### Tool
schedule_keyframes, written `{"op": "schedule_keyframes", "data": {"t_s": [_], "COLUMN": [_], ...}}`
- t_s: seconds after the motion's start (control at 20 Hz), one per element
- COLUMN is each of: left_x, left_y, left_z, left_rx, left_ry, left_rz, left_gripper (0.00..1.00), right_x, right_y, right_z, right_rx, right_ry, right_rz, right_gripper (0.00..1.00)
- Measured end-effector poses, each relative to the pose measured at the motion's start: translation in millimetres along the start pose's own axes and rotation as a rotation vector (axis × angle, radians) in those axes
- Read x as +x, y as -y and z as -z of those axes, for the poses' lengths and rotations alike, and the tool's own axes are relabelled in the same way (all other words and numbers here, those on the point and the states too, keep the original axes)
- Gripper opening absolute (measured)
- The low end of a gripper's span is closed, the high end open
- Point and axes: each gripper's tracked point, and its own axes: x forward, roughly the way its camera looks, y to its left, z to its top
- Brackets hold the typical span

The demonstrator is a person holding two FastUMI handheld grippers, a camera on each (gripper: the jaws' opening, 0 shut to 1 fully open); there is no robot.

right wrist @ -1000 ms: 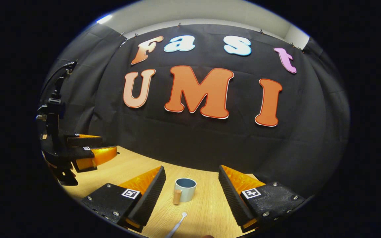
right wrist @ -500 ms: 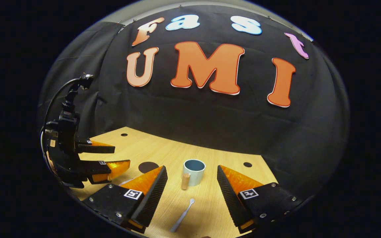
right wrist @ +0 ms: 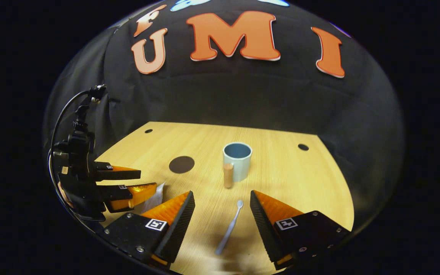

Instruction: Put the toothbrush and toothpaste on the desktop into the cup, then pick up the cup and place it on the coaster on the desktop.

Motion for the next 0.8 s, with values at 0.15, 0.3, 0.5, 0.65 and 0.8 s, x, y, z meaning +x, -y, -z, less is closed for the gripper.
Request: {"op": "schedule_keyframes", "data": {"t_s": [0.15, 0.3, 0.5, 0.65, 0.8], "left_x": [4.8, 6.9, 9.7, 7.5, 2.9], "left_y": [3.3, -5.7, 1.9, 8.4, 10.8], "left_z": [14.9, 31.2, 55.8, 58.0, 53.9], "left_rx": [0.002, 0.018, -0.045, -0.089, -0.124], "left_ry": [-0.053, -0.122, -0.225, -0.275, -0.305], "left_rz": [0.007, -0.029, -0.007, 0.008, 0.011], "left_gripper": [0.88, 0.88, 0.78, 0.73, 0.70], "right_x": [12.2, 20.8, 25.3, 26.0, 30.0], "right_y": [1.9, -2.6, -4.0, -2.9, -6.5], "right_z": [29.8, 57.4, 60.8, 59.5, 60.8], "right_rx": [0.023, 0.030, 0.025, 0.016, 0.009], "right_ry": [-0.122, -0.222, -0.303, -0.334, -0.362], "right_rz": [0.012, 0.013, 0.021, 0.025, 0.022], "right_gripper": [0.88, 0.86, 0.86, 0.80, 0.85]}}
